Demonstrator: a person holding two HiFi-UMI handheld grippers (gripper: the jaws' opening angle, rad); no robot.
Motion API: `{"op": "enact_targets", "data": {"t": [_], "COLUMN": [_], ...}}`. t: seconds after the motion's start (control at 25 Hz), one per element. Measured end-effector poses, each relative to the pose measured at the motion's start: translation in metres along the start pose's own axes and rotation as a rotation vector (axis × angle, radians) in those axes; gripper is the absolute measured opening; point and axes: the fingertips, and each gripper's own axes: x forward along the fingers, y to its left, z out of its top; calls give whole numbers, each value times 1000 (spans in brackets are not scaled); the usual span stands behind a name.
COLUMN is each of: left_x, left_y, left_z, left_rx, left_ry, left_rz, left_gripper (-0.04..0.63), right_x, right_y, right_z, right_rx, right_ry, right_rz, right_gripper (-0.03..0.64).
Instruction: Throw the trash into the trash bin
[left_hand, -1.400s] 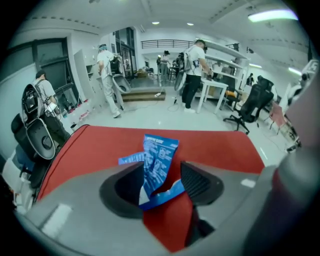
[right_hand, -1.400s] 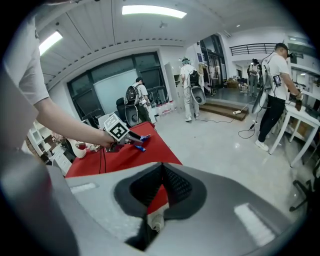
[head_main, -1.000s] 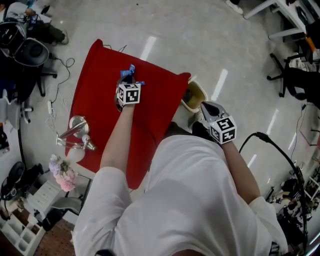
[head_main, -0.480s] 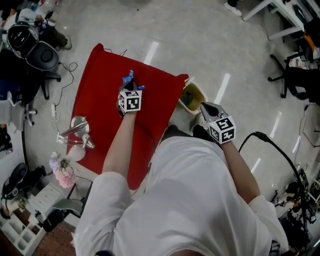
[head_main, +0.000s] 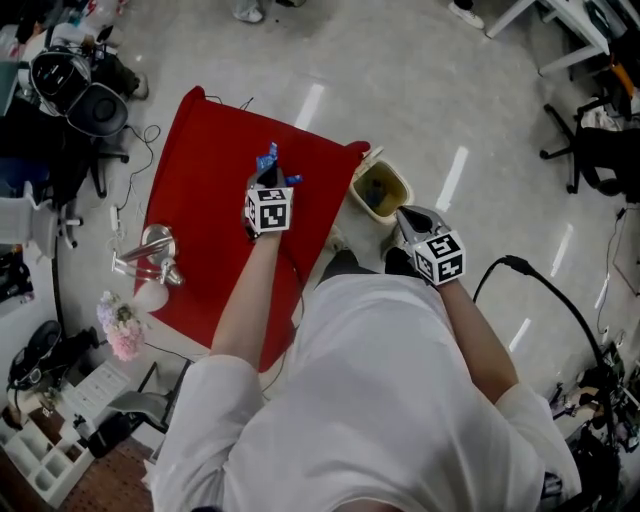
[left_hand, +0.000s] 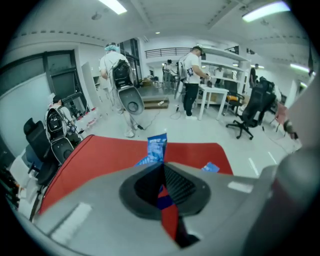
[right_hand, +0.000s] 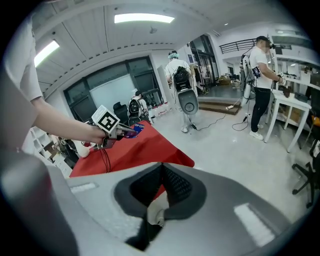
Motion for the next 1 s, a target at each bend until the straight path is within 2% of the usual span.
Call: {"op": "enact_targets", "data": {"t": [0.4,0.84,1.0], "left_x": [-16,8,18], "left_y": [-106,-234,-267], "left_z": [1,-16,-30], "left_rx": [36,115,99], "left_ry": [16,80,104], "left_rz": [-99,-262,-329], "left_gripper": [6,6,6], "right_x": [-28,-59,-66], "right_y": [-38,-74,-84], "right_z": [-36,-72,-84], "right_rx": [71,102,118], "right_ry": [-3,28,45], "right_rz": [-10,-43,-52], "right_gripper": [2,2,2]}}
